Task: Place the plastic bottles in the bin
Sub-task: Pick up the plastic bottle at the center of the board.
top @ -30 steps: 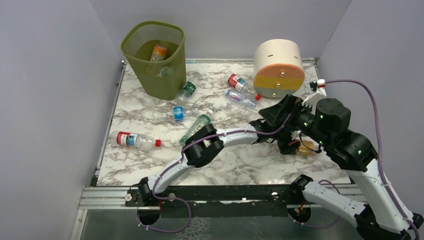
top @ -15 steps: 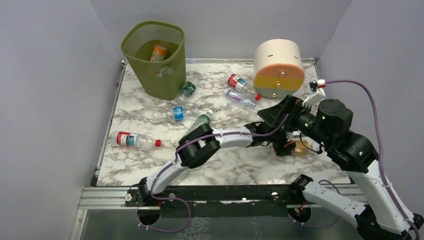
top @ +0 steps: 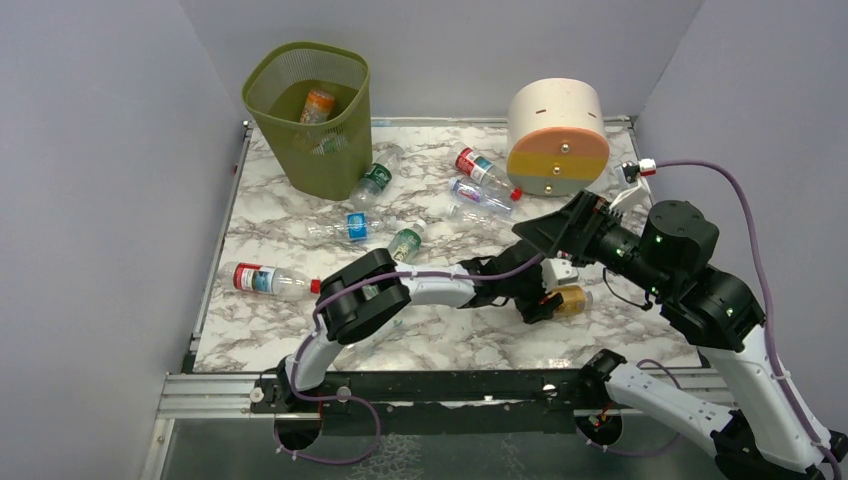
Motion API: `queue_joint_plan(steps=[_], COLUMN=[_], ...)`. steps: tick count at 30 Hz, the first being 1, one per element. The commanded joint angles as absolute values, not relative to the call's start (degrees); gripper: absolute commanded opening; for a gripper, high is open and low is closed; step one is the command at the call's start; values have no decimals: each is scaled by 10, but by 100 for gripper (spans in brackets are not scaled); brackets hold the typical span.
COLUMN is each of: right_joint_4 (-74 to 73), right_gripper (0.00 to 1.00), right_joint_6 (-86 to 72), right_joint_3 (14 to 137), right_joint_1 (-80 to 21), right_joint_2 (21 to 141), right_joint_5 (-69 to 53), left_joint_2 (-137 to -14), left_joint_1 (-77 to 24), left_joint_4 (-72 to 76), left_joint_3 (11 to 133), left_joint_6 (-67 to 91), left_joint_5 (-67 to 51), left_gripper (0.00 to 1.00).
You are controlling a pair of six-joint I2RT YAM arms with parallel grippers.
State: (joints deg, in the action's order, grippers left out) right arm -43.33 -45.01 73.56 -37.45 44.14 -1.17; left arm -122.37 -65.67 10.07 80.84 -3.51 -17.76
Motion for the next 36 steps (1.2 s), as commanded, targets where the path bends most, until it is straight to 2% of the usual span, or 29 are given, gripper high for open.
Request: queue_joint_plan(steps=[1,8,20,36], right_joint_4=[-353,-315,-423,-362], right_gripper=[100,100,100,100], right_joint_6=[-456,-473,-493,-488], right_joint_3=[749,744,717,662], right_joint_1=[-375,-375,-375,-375], right_joint_2=[429,429,382,386], right_joint_5=[-53,-154,-96,-141], left_joint_2=[-1183,-1151,-1084,-960], left_joint_1=[-665,-662,-627,-502], left_joint_4=[86,78,19,-42], left_joint_3=[736,710,738,747], left_joint_6=[-22,-25,-39,-35], left_joint_5=[-126,-89,-55,-73], left_gripper=[42,40,40,41])
